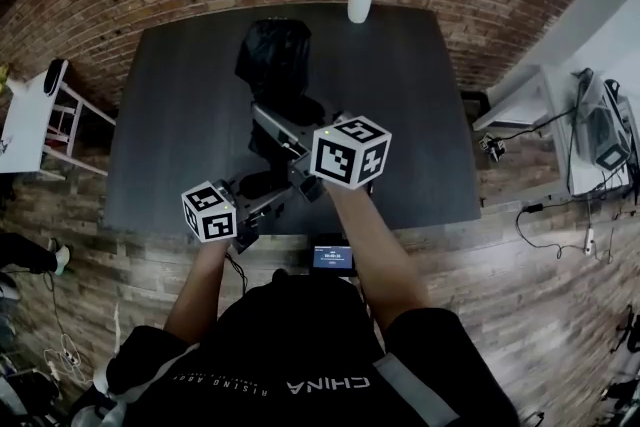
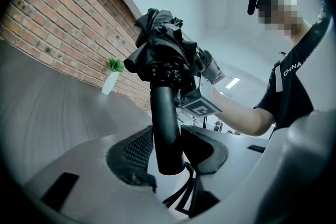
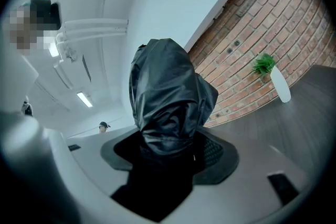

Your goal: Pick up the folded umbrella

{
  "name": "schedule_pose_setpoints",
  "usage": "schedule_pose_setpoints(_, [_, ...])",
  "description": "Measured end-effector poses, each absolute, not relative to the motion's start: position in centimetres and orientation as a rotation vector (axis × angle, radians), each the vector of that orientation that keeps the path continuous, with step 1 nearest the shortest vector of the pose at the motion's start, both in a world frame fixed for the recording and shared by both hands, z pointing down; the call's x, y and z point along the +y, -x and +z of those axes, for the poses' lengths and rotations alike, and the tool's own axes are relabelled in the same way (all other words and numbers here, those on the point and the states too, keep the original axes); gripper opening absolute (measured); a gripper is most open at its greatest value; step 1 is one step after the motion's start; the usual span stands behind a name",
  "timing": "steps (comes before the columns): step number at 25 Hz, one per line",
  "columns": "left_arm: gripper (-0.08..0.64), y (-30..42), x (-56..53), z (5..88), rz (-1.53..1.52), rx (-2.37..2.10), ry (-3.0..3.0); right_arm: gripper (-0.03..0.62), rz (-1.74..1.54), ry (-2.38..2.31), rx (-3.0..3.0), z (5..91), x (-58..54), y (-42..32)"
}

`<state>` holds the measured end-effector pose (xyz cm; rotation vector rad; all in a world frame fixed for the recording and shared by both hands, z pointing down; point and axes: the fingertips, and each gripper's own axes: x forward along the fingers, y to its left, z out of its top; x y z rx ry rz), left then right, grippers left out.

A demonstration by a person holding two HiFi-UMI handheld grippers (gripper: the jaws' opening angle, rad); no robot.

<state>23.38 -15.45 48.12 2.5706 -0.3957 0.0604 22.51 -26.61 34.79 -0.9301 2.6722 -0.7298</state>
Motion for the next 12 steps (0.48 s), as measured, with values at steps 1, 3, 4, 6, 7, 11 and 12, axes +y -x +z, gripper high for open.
schedule_pose_setpoints(1, [0.169,-22.7,-14.6,48.2,0.07,-0.393,-2.568,0.279,-0.725,0.936,2.675,34.8,-25.7,-21.7])
schedule_pose_setpoints(3, [0.169,-21.3,-12.8,48.3,0.083,-0.384,-2.568,0.279,-0.712,0.947,2.682,34.9,-23.9,-20.2])
schedule_pose_setpoints(4, [0.169,-20.6,-11.9,48.4,0.079,-0.379,-2.568,0.279,-0.706,0.952,2.683,34.9,-23.0,-19.5])
schedule_pose_setpoints(6, [0.169,-19.3,-10.1,48.6,0.063,-0.373,-2.565,0.279,-0.703,0.96,2.68,35.1,-21.2,-18.2])
schedule_pose_setpoints(7, [0.167,-18.7,-9.2,48.6,0.055,-0.369,-2.564,0.279,-0.703,0.963,2.679,35.2,-20.3,-17.7])
schedule_pose_setpoints(11, [0.167,-16.9,-5.9,49.1,0.054,-0.348,-2.569,0.279,-0.693,0.991,2.681,35.7,-17.0,-15.8])
schedule_pose_setpoints(12, [0.167,-16.6,-5.2,49.3,0.055,-0.341,-2.568,0.279,-0.69,1.0,2.684,35.8,-16.3,-15.4])
